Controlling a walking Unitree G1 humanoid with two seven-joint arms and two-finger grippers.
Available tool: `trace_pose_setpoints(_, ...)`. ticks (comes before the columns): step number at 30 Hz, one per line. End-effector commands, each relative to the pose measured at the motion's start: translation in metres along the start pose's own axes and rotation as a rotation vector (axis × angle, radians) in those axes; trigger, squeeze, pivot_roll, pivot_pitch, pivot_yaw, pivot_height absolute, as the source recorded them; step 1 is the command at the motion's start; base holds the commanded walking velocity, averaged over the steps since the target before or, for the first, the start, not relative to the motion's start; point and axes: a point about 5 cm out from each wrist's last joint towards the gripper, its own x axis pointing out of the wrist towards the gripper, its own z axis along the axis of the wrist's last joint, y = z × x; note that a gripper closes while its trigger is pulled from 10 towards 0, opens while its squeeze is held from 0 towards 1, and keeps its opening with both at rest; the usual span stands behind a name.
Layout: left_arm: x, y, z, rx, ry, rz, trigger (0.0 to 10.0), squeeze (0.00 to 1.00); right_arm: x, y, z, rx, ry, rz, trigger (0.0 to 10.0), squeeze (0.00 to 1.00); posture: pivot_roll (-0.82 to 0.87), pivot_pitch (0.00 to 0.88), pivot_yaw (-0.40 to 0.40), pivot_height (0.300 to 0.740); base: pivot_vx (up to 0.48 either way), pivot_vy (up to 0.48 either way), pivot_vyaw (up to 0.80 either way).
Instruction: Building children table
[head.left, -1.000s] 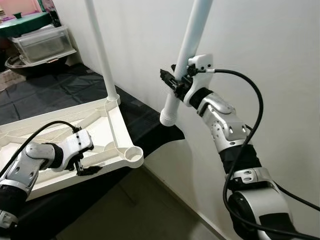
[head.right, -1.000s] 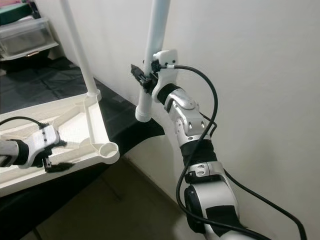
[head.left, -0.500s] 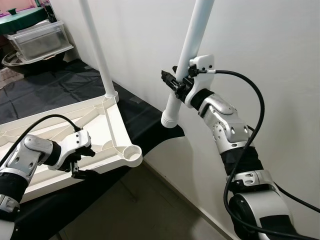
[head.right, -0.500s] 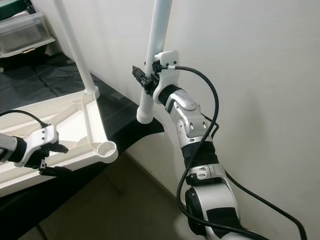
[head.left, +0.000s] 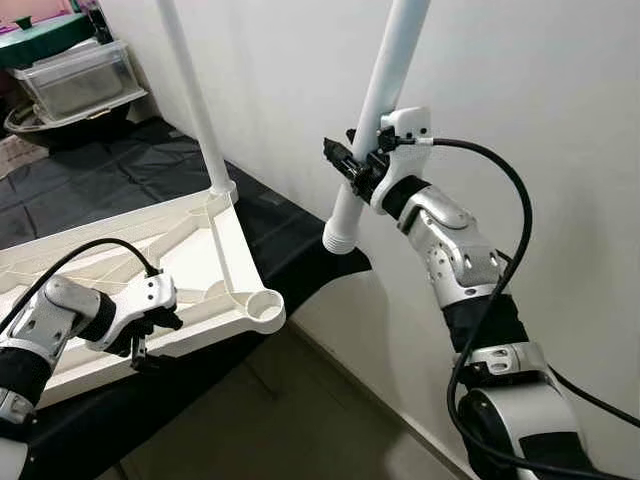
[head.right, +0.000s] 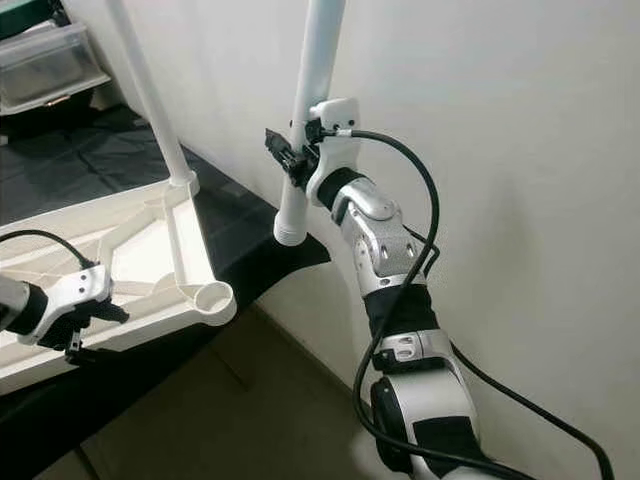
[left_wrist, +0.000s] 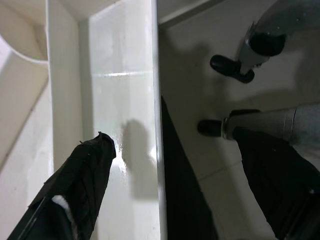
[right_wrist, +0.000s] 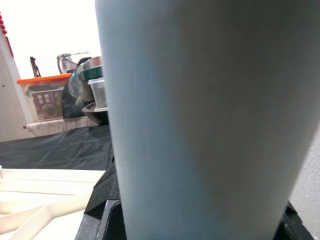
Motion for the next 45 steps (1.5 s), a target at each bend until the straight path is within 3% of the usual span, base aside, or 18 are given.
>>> trace_pose_setpoints(1, -0.002, -0.002, -0.008, 0.0, 0.043, -0.002, 8.9, 0.0, 0.001, 0.004, 0.004, 0.002, -0.009, 0.015, 10.0, 0.0, -0.02, 0.123, 0.09, 0.74, 0.0, 0.0, 0.0)
trace_pose_setpoints(4, 0.0, -0.003, -0.011, 0.009, 0.056, 0.002, 8.4, 0.0, 0.001, 0.003, 0.007, -0.001, -0.014, 0.012, 10.0, 0.0, -0.03, 0.127, 0.093, 0.74, 0.0, 0.0, 0.0)
trace_pose_setpoints(5, 0.002, -0.004, -0.013, 0.012, 0.061, 0.003, 7.2, 0.0, 0.0, 0.003, 0.007, -0.001, -0.016, 0.011, 10.0, 0.0, -0.03, 0.128, 0.094, 0.74, 0.0, 0.0, 0.0)
trace_pose_setpoints(8, 0.004, -0.005, -0.015, 0.022, 0.071, 0.006, 7.3, 0.0, 0.0, 0.003, 0.008, -0.001, -0.018, 0.01, 10.0, 0.0, -0.03, 0.13, 0.096, 0.74, 0.0, 0.0, 0.0)
trace_pose_setpoints(9, 0.005, -0.006, -0.016, 0.029, 0.077, 0.007, 5.5, 0.0, 0.0, 0.003, 0.009, -0.002, -0.018, 0.01, 10.0, 0.0, -0.03, 0.131, 0.095, 0.74, 0.0, 0.0, 0.0)
trace_pose_setpoints(11, 0.006, -0.006, -0.017, 0.039, 0.085, 0.01, 5.1, 0.0, -0.001, 0.003, 0.009, -0.002, -0.018, 0.009, 10.0, 0.0, -0.03, 0.132, 0.094, 0.74, 0.0, 0.0, 0.0)
trace_pose_setpoints(12, 0.007, -0.007, -0.018, 0.041, 0.086, 0.01, 5.6, 0.0, -0.001, 0.003, 0.009, -0.003, -0.018, 0.01, 10.0, 0.0, -0.03, 0.136, 0.095, 0.74, 0.0, 0.0, 0.0)
trace_pose_setpoints(15, 0.008, -0.008, -0.019, 0.043, 0.086, 0.009, 5.6, 0.0, -0.002, 0.003, 0.01, -0.003, -0.017, 0.01, 10.0, 0.0, -0.03, 0.134, 0.094, 0.74, 0.0, 0.0, 0.0)
trace_pose_setpoints(16, 0.009, -0.008, -0.02, 0.046, 0.085, 0.012, 2.2, 0.0, -0.002, 0.003, 0.01, -0.004, -0.017, 0.009, 10.0, 0.0, -0.03, 0.137, 0.091, 0.74, 0.0, 0.0, 0.0)
trace_pose_setpoints(17, 0.01, -0.009, -0.022, 0.044, 0.087, 0.016, 0.0, 0.0, -0.002, 0.002, 0.011, -0.006, -0.018, 0.008, 10.0, 0.0, -0.04, 0.138, 0.091, 0.74, 0.0, 0.0, 0.0)
trace_pose_setpoints(29, 0.011, -0.013, -0.033, 0.039, 0.098, 0.051, 0.0, 0.0, 0.002, -0.004, 0.026, -0.027, -0.043, -0.008, 10.0, 0.0, -0.05, 0.151, 0.084, 0.74, 0.0, 0.0, 0.0)
trace_pose_setpoints(36, 0.004, -0.018, -0.046, 0.035, 0.141, 0.049, 0.0, 0.0, 0.003, -0.007, 0.029, -0.032, -0.05, -0.014, 10.0, 0.0, -0.05, 0.153, 0.077, 0.74, 0.0, 0.0, 0.0)
trace_pose_setpoints(41, -0.029, -0.031, -0.078, -0.027, 0.23, 0.036, 0.0, 0.0, 0.003, -0.007, 0.028, -0.032, -0.047, -0.011, 10.0, 0.0, -0.03, 0.15, 0.072, 0.74, 0.0, 0.0, 0.0)
trace_pose_setpoints(45, -0.041, -0.037, -0.089, -0.052, 0.264, 0.029, 0.0, 0.0, 0.004, -0.006, 0.028, -0.03, -0.048, -0.009, 10.0, 0.0, -0.03, 0.148, 0.07, 0.74, 0.0, 0.0, 0.0)
